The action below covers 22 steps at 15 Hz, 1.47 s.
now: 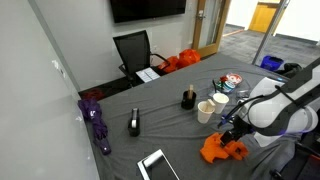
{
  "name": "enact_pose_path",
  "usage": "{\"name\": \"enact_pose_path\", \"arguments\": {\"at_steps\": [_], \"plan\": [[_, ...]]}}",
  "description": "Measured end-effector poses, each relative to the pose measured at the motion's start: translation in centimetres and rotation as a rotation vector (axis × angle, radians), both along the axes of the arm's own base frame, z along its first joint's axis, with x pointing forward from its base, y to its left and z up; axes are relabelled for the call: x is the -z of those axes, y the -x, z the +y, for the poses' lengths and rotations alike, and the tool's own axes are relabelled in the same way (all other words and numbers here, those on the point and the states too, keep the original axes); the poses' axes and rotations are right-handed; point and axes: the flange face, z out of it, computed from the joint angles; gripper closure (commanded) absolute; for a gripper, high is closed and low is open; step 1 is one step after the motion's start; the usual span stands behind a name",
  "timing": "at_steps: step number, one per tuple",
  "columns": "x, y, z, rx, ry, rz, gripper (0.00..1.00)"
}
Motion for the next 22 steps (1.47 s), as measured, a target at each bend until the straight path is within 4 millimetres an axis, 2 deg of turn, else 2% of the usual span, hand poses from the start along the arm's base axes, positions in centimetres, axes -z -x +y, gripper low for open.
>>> {"name": "enact_pose_path", "arguments": {"at_steps": [2,4,9,10,12,21,22], "plan": [[-0.3,-0.9,1.0,0.027,-0.058,-0.018,0.0],[0.0,-1.5,1.2,0.037,-0.087,-0.022,0.0],[3.3,-1.0,-0.1,0.034,-0.079,0.039,0.0],[4.1,-0.8,-0.4,0.028,-0.072,0.055,0.25],[5.5,-0.4,-0.9,0.011,-0.056,0.081,0.32],[5.0,-1.2,-2.0,0.022,-0.029,0.066,0.97],[5.0,-1.3,-2.2,0.023,-0.023,0.068,0.99]]}}
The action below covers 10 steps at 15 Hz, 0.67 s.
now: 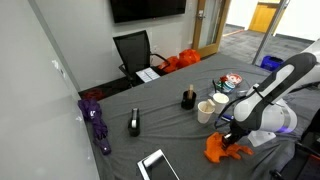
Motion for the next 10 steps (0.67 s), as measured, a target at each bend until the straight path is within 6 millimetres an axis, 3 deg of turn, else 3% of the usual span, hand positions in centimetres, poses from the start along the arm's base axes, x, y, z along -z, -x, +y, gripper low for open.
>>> {"name": "enact_pose_path", "arguments": {"at_steps": [10], "plan": [[-1.1,1.4,0.6,-0.118,0.202,0.005,0.99]]}}
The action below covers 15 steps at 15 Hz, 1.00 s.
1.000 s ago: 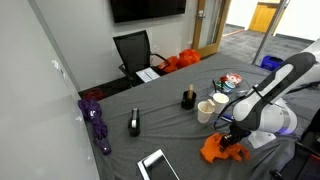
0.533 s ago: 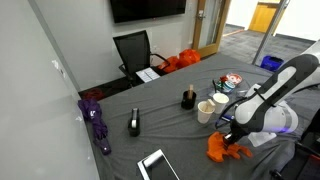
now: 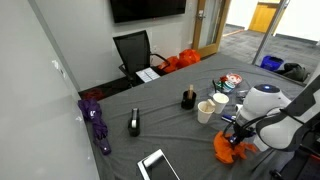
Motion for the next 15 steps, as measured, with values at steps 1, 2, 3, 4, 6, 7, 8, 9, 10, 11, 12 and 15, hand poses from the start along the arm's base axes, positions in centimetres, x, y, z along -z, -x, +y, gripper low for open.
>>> {"name": "enact_pose_path", "arguments": {"at_steps": [1,2,3,4,6,7,8,9,10,11,12,15], "plan": [[-0.3,0.0,-0.1,-0.006,0.015,-0.005,0.99],[-0.6,-0.1,-0.3,-0.008,0.026,-0.011,0.99],[-1.0,-0.3,-0.3,-0.008,0.031,-0.02,0.99],[-1.4,-0.5,-0.4,-0.006,0.033,-0.029,0.99],[-2.4,-0.8,-0.1,-0.002,0.029,-0.046,0.99],[-2.8,-1.0,0.0,0.0,0.027,-0.053,0.99],[-3.3,-1.1,0.1,0.002,0.024,-0.056,0.99],[-3.8,-1.2,0.1,0.002,0.022,-0.057,0.99],[-4.2,-1.3,0.1,0.0,0.023,-0.054,0.99],[-4.6,-1.3,0.1,-0.004,0.027,-0.046,0.99],[-5.0,-1.3,0.2,-0.007,0.033,-0.036,0.99],[-6.9,-1.4,0.0,-0.007,0.04,-0.02,0.99]]}}
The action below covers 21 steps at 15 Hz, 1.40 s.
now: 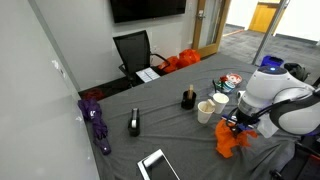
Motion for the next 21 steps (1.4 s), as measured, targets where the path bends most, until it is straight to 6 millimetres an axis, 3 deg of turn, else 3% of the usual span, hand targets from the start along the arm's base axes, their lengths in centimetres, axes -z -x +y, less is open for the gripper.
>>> {"name": "enact_pose_path", "arguments": {"at_steps": [8,21], "plan": [[-5.7,-0.6,-2.1,0.014,-0.002,0.008,0.99],[-12.6,-2.0,-13.1,0.021,-0.164,0.073,0.99]]}}
